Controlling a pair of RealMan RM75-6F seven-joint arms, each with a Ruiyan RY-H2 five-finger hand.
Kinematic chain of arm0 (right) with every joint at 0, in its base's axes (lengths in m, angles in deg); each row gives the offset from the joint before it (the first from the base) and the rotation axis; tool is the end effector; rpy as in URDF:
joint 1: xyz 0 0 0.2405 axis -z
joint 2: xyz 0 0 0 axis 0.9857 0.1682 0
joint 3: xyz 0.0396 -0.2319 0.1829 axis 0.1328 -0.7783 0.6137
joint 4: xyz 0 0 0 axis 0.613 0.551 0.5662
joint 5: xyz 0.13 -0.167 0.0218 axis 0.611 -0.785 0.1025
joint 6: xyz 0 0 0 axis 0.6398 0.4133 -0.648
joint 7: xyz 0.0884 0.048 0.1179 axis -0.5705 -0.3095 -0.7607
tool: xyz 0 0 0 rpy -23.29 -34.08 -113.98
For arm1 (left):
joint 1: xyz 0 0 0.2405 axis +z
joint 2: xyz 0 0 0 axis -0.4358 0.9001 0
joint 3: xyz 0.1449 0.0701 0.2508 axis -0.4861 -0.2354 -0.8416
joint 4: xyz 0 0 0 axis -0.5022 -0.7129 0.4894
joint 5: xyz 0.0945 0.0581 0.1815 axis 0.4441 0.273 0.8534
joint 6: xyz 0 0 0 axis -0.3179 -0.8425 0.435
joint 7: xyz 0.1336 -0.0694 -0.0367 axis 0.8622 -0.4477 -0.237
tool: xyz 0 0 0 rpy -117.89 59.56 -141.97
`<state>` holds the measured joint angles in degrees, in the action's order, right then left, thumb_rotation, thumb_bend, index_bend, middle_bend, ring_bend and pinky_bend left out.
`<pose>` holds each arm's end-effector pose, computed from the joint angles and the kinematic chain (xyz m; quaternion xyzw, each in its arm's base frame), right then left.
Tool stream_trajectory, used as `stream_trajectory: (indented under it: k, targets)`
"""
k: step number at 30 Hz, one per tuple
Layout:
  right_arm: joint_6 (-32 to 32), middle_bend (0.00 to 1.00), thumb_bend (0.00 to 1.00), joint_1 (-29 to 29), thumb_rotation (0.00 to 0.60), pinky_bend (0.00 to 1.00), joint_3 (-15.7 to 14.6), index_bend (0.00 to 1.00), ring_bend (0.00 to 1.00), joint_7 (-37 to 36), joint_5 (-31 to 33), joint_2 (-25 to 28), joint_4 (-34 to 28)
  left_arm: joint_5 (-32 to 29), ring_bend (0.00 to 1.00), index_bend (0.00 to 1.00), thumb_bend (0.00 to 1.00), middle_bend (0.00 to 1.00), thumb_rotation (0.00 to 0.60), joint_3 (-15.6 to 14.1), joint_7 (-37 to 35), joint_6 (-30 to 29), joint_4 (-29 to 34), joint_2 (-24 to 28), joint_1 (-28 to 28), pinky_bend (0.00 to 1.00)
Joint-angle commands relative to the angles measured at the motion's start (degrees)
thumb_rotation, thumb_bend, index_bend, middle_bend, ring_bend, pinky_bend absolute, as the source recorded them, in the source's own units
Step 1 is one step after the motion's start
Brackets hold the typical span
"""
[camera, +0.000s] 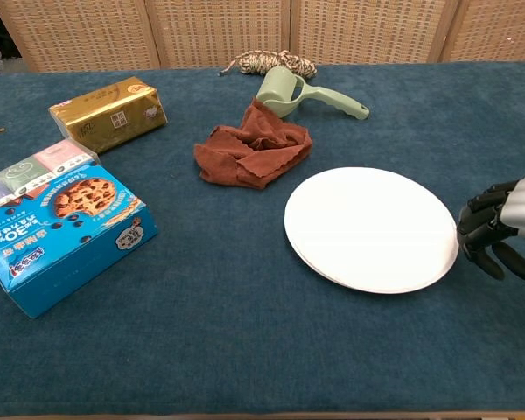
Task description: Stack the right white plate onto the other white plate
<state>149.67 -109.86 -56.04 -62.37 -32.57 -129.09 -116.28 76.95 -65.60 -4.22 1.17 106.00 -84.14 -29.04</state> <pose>-0.2856 -0.2641 0.0324 0.8652 -0.2069 0.3371 0.3084 -0.2986 0.1692 0.2124 -0.5873 -0.4440 -0.4227 0.5284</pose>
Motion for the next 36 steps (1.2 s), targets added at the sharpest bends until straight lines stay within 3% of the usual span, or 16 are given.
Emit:
stream_trajectory:
  k: [1, 5, 8, 10, 12, 14, 23, 36]
  targets:
    - [3.08, 0.46, 0.82, 0.82, 0.6, 0.35, 0.13, 0.6, 0.34, -0.09, -0.87, 1.73, -1.08, 0.0, 0.0, 0.0, 0.0, 0.0, 0.6, -0.01, 0.0, 0.08, -0.02, -0.02, -0.04, 0.0]
    - [7.2, 0.45, 0.82, 1.8, 0.6, 0.35, 1.0, 0.59, 0.34, -0.77, -1.17, 3.95, -1.99, 0.1, 0.0, 0.0, 0.0, 0.0, 0.6, -0.09, 0.08, 0.21, 0.04, -0.02, -0.08, 0.0]
    - [10.13, 0.41, 0.79, 2.88, 0.6, 0.32, 1.72, 0.53, 0.32, -2.48, -0.54, 5.56, -1.95, 0.28, 0.0, 0.0, 0.0, 0.0, 0.6, -0.16, 0.2, 0.06, 0.06, -0.04, 0.0, 0.0]
    - [12.23, 0.33, 0.54, 4.2, 0.6, 0.26, 2.56, 0.39, 0.27, -2.56, 0.66, 6.0, -1.32, 0.41, 0.0, 0.0, 0.0, 0.0, 0.6, -0.24, 0.35, 0.02, 0.04, -0.1, 0.05, 0.0]
    - [13.22, 0.14, 0.12, 5.54, 0.6, 0.11, 3.33, 0.15, 0.12, -2.08, 2.54, 6.32, -1.27, 0.52, 0.0, 0.0, 0.0, 0.0, 0.6, -0.31, 0.7, 0.0, 0.03, -0.2, 0.08, 0.0]
    - [13.82, 0.02, 0.0, 6.95, 0.6, 0.02, 4.13, 0.03, 0.02, -2.58, 5.11, 7.09, -2.44, 0.59, 0.0, 0.0, 0.0, 0.0, 0.6, -0.42, 1.41, -0.11, 0.08, -0.34, 0.22, 0.0]
    - [21.74, 0.0, 0.0, 13.09, 0.6, 0.0, 8.48, 0.0, 0.0, -9.61, 12.2, 5.88, -0.39, -0.39, 0.0, 0.0, 0.0, 0.0, 0.6, -0.54, 5.73, -1.17, -1.35, -2.83, 1.3, 0.0]
    - [26.28, 0.0, 0.0, 21.01, 0.6, 0.0, 8.84, 0.0, 0.0, -11.47, 16.4, 8.02, -7.68, -0.55, 0.0, 0.0, 0.0, 0.0, 0.6, -0.34, 3.89, -2.56, -2.56, -2.8, 2.16, 0.0]
